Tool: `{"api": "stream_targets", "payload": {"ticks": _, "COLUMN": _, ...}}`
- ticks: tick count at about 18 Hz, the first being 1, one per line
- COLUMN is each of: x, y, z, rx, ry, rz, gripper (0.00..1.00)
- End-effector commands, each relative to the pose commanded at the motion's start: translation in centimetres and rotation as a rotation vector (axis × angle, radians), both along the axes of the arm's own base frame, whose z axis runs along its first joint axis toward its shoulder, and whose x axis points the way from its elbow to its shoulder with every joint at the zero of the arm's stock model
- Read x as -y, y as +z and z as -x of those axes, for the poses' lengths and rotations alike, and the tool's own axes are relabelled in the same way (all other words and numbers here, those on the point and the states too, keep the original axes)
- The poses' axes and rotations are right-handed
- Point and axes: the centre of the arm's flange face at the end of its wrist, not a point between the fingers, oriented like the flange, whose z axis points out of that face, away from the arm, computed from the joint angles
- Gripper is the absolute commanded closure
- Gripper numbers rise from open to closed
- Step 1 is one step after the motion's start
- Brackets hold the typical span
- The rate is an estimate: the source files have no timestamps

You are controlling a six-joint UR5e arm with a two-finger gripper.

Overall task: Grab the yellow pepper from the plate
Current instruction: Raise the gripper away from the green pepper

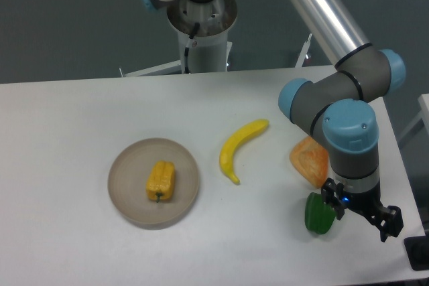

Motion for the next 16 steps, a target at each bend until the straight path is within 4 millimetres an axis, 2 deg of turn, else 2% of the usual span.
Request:
{"api": "stream_targets", "payload": {"ticks": 6, "x": 0.1, "y": 0.0, "z": -0.4, "rx": 0.004, "ry": 0.001, "rz": 0.002, "gripper": 0.0}}
{"api": "stream_targets", "payload": {"ticks": 10, "x": 0.9, "y": 1.2, "z": -1.2, "rx": 0.001, "ry": 0.002, "rz": 0.0, "gripper": 0.0}}
{"api": "stream_targets", "payload": {"ticks": 14, "x": 3.1, "y": 2.7, "z": -3.7, "rx": 0.036, "ry": 0.058, "rz": -0.02, "gripper": 0.0}}
{"api": "stream_targets", "payload": {"ticks": 16, "x": 4.1, "y": 3.8, "z": -6.1, "rx": 0.064, "ry": 0.1, "rz": -0.03, "gripper": 0.0}}
